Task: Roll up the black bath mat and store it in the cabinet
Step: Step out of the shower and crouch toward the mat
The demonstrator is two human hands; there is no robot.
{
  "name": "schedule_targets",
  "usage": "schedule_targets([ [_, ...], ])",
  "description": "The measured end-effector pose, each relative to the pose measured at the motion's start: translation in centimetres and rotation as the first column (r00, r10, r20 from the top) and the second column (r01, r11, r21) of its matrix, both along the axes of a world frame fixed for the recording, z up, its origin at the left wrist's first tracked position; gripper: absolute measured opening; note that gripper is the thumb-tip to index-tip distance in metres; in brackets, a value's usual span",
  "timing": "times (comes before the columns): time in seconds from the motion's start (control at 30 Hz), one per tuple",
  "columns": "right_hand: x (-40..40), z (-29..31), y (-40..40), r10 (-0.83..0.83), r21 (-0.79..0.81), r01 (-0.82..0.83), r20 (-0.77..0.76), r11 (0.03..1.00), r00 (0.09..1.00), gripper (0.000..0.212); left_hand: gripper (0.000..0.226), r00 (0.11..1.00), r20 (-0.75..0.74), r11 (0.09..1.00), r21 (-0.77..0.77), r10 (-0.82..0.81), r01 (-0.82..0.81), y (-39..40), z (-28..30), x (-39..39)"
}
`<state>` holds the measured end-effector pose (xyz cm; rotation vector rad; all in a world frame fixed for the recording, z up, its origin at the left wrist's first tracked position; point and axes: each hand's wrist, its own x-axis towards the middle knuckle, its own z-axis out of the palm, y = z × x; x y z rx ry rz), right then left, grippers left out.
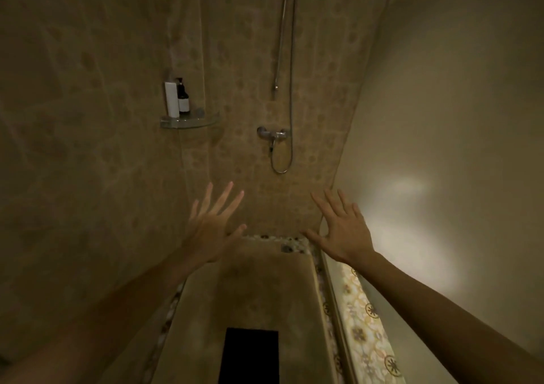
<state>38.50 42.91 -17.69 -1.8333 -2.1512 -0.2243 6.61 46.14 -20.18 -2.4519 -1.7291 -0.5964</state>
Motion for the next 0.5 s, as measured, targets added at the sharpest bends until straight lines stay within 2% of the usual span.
schedule_targets([
  [0.17,0.4,-2.1,4.6,-0.031,-0.104,0.028,-0.027,0.994,0.999,0.089,0.085,1.000,0.021,0.996,-0.090,-0.012,0.014,6.5,-2.6,-1.0],
  [0.4,2.8,-3.2,10.4,-0.070,-0.209,0.066,-0.014,0.976,0.997,0.098,0.076,1.000,-0.013,0.988,-0.152,-0.027,0.025,11.6,-5.1,-1.0],
  [0.5,3.9,-4.2,13.4,-0.067,-0.241,0.062,-0.010,0.969,0.998,0.097,0.084,1.000,-0.011,0.982,-0.188,-0.014,0.011,13.2,-6.1,-0.5],
])
